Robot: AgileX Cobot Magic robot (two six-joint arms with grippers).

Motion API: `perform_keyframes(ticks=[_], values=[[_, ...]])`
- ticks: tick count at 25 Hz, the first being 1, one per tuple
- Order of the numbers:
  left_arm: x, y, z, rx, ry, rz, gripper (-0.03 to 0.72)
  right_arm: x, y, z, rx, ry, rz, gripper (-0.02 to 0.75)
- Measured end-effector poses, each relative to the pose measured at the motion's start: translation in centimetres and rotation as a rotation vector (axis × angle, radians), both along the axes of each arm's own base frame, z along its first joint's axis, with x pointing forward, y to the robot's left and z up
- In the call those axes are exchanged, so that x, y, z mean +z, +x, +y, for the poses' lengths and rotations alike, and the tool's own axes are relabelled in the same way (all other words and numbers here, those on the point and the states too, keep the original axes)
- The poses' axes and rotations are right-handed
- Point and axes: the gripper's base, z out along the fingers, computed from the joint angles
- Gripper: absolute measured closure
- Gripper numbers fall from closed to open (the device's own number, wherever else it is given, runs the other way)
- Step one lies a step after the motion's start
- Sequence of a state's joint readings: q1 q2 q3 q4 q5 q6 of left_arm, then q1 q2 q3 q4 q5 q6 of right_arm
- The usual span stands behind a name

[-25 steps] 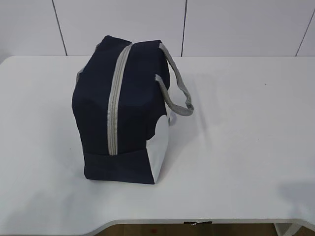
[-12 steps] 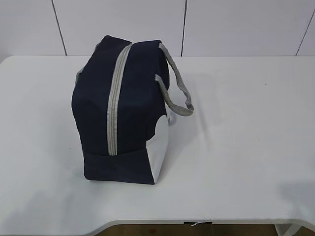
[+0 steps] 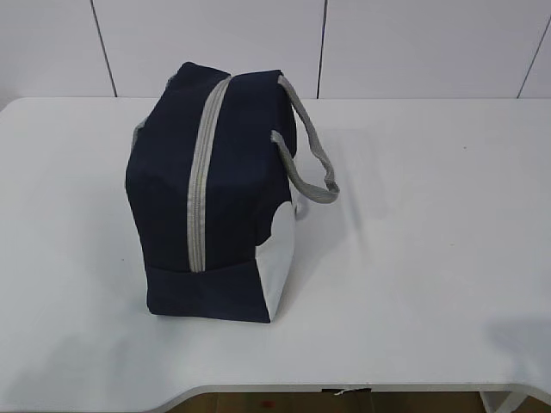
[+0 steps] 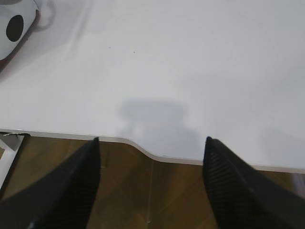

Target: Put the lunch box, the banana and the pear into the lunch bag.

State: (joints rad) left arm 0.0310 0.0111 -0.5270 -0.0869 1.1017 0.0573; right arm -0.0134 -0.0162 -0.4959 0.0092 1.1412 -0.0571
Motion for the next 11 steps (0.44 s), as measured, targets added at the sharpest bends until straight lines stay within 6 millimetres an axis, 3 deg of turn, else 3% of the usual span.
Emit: perform_keyframes(ticks=[11], values=[[0.0,0.0,0.0,0.0,0.0,0.0,0.288,-0.01,0.0,0.0,0.0,0.0,0.001,0.201]])
